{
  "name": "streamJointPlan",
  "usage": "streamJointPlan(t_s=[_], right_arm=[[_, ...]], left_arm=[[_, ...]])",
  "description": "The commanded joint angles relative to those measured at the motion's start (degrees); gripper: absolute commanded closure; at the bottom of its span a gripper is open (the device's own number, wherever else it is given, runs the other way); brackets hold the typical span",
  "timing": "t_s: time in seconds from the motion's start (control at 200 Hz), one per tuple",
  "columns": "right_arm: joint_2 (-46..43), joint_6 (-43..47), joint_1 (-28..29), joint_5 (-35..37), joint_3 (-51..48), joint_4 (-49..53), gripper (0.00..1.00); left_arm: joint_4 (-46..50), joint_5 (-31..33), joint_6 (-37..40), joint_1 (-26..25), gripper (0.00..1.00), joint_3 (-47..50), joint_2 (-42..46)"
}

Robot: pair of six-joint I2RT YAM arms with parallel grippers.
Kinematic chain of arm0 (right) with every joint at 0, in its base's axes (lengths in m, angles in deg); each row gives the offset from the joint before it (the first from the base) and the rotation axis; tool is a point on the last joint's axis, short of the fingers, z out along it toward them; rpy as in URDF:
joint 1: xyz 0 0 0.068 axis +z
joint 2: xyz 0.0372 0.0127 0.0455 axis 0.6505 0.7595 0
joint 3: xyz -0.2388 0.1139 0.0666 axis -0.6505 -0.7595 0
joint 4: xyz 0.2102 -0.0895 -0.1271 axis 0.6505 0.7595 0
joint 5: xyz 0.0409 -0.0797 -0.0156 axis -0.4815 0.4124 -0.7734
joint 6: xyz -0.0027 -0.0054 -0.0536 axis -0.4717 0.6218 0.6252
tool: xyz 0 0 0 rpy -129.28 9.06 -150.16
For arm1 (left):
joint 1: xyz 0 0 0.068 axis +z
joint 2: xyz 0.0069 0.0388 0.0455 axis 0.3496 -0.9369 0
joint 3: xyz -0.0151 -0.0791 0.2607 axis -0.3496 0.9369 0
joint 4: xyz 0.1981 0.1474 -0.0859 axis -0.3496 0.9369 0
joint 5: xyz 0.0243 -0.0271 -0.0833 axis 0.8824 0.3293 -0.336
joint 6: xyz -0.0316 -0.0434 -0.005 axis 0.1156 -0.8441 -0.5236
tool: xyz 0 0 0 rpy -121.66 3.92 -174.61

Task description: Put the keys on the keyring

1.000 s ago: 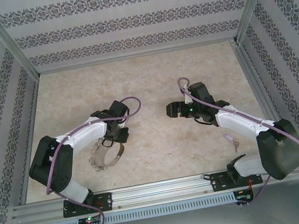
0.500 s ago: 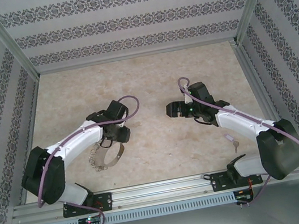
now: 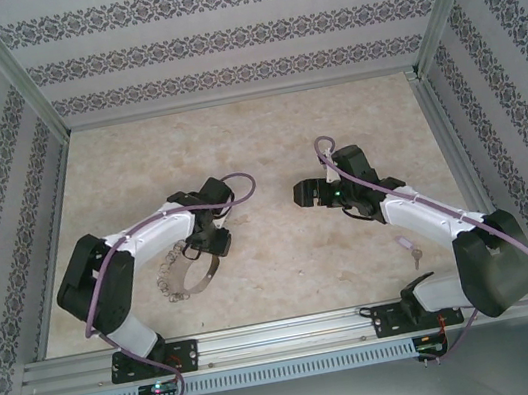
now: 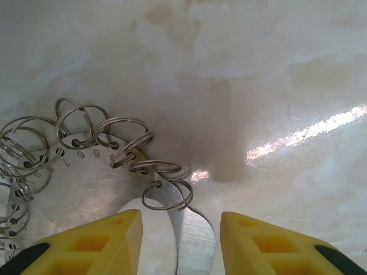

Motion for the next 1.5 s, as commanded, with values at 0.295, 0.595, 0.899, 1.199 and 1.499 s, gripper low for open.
streamJointPlan(t_s=[0.295,0.595,0.899,1.199,1.499], right_arm=[[0.35,-0.65,0.08,0.54,-0.69,-1.13,0.13],[0.48,-0.62,0.0,0.74,-0.6,-1.13,0.12],[0.6,-0.97,0.09,0.78,-0.52,-1.32,0.13],[0.81,-1.33,0.08,0.44,-0.59,-1.8,0.13],[0.52,-1.21,0.08,0.78,-0.79,-1.56,0.12]], left_arm=[[1.23,1.0,2.21,-0.46,0.6,-3.1,-2.87],[0.06,0.11,1.38,-0.45,0.62,-1.25,-2.29],[-0.18,-0.59,0.68,-0.44,0.64,0.01,-0.67],[-1.75,1.7,-0.42,-0.45,0.64,1.05,-0.36],[-1.91,2.31,-0.02,-0.44,0.68,0.84,-1.35]])
